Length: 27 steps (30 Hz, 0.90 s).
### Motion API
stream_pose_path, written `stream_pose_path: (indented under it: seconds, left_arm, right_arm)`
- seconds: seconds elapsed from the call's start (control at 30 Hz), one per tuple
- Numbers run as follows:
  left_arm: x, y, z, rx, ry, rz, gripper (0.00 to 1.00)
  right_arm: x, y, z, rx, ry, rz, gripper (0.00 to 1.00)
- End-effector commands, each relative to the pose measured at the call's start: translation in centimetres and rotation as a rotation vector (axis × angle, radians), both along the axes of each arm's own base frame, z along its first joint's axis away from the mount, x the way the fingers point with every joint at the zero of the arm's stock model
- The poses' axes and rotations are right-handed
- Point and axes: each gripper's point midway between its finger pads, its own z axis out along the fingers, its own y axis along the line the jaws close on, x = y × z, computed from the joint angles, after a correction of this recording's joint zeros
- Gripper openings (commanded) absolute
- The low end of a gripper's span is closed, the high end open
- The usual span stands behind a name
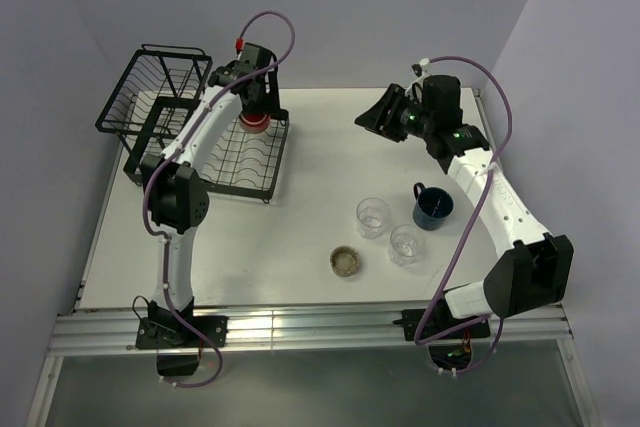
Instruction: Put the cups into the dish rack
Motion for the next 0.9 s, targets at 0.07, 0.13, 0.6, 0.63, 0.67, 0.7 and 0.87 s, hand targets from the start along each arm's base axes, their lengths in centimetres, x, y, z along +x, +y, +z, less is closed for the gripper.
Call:
stream_pose_path:
  seconds: [0.07, 0.13, 0.6, 0.63, 0.67, 0.7, 0.87]
  left_arm:
    - [0.8, 2.3, 1.1, -0.016, -0.049, 0.061, 0.00]
    - [0.7, 2.4, 0.7, -0.027, -0.043, 0.060, 0.00]
    - [0.7, 4.6, -3.6, -0.042, 0.035, 0.140, 0.00]
    - [0.7, 4.8, -3.8, -0.042, 0.037, 0.146, 0.04]
    - [0.7, 4.9, -3.8, -0.041, 0.034, 0.153, 0.06]
    - [0.8, 5.0, -3.9, -0.040, 0.033, 0.154, 0.07]
    - [0.9, 5.1, -4.5, -0.038, 0.035, 0.164, 0.17]
  right_arm:
    - [0.4, 0.1, 0.4, -0.026, -0.035, 0.011, 0.49]
    - [0.4, 0.1, 0.2, -0.029, -0.028, 0.014, 0.49]
    - [0.4, 0.5, -1.1, -0.053, -0.004, 0.035, 0.49]
    - [0.4, 0.6, -1.0, -0.052, -0.004, 0.038, 0.49]
    - [0.4, 0.6, -1.2, -0.054, -0.002, 0.040, 0.49]
    - [0.4, 0.6, -1.2, -0.054, -0.002, 0.040, 0.49]
    - [0.6, 0.6, -1.6, -0.062, 0.009, 0.036, 0.49]
